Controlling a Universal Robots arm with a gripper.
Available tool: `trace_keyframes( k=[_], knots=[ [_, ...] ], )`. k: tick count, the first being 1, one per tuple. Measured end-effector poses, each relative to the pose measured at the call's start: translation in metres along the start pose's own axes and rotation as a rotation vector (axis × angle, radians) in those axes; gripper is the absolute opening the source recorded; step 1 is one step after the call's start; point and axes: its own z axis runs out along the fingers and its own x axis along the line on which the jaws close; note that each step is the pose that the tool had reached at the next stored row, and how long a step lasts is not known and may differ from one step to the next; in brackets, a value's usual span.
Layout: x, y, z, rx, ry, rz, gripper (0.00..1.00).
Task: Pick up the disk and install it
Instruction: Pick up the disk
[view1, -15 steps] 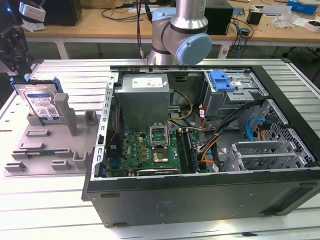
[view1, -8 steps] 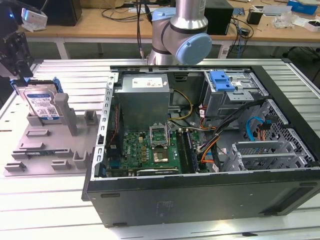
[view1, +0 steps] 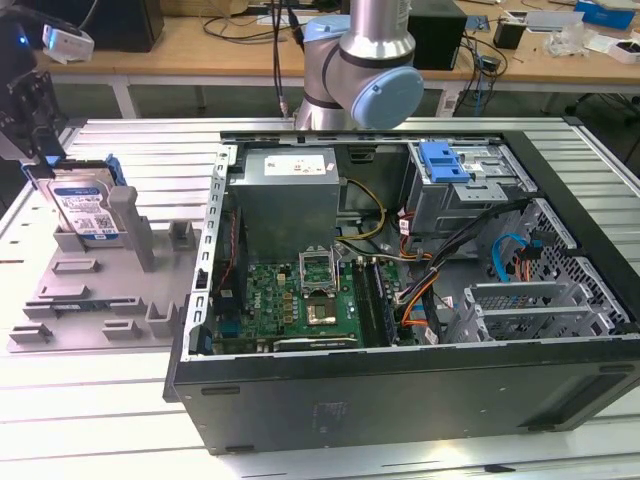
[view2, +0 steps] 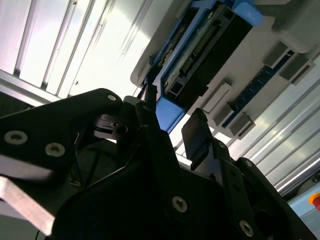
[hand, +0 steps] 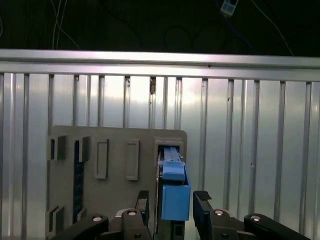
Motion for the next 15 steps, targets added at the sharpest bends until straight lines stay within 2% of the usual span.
trace_keyframes(
  k=[8,15],
  knots=[
    [-0.0002,0.0001,0.0047,-0.0001,-0.004,0.0,0.48],
    [-0.0005,0.0001,0.0123,0.0,-0.0089,0.0,0.48]
  ],
)
